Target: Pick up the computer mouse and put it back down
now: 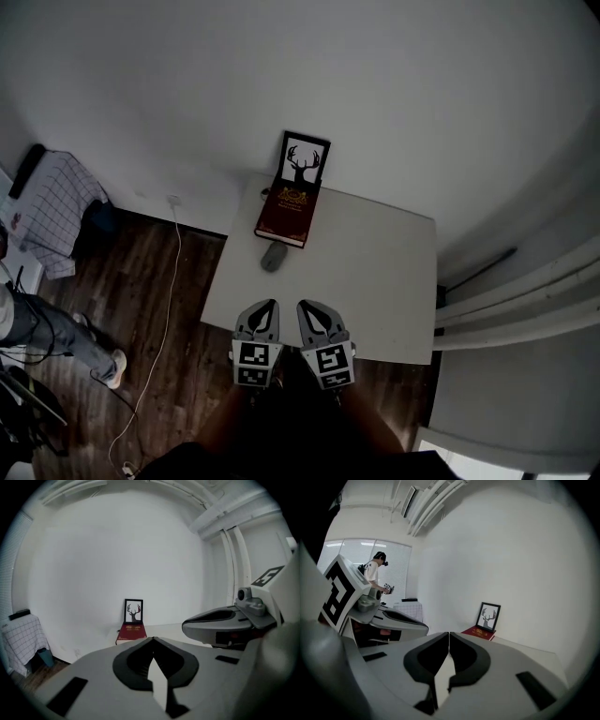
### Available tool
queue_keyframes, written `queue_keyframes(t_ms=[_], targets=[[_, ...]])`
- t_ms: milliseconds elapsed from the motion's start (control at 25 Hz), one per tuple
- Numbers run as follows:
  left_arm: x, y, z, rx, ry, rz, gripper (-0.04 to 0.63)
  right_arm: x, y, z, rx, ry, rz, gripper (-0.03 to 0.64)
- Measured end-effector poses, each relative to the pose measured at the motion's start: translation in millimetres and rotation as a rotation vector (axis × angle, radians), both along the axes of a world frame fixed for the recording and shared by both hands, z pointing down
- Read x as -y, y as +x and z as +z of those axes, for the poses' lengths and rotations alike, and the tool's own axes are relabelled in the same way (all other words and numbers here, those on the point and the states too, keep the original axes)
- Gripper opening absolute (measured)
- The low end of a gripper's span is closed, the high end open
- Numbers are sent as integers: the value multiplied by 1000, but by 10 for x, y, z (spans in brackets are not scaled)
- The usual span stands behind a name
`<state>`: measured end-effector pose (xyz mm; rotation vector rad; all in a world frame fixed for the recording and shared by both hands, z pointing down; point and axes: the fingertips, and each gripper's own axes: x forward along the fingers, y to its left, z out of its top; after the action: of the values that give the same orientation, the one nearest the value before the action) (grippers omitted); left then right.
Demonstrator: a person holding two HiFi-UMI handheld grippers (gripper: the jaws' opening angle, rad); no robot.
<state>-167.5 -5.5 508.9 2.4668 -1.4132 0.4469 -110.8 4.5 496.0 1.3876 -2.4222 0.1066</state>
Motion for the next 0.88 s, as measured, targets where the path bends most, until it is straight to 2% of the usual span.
queue_keyframes(t_ms=[360,560,680,880], targets=[[-240,161,-196,-73,46,22,2,-285,289,-225,-36,66,58,21],[-326,351,-330,-66,82,38,2,-438,473,-419,-73,169,78,21],[-391,565,-383,-74,83,39,2,-527,653,-626,-104,210,80,21],[-591,1123,-547,-98,122,63,2,-719,1275,-796,-50,262,155,21]])
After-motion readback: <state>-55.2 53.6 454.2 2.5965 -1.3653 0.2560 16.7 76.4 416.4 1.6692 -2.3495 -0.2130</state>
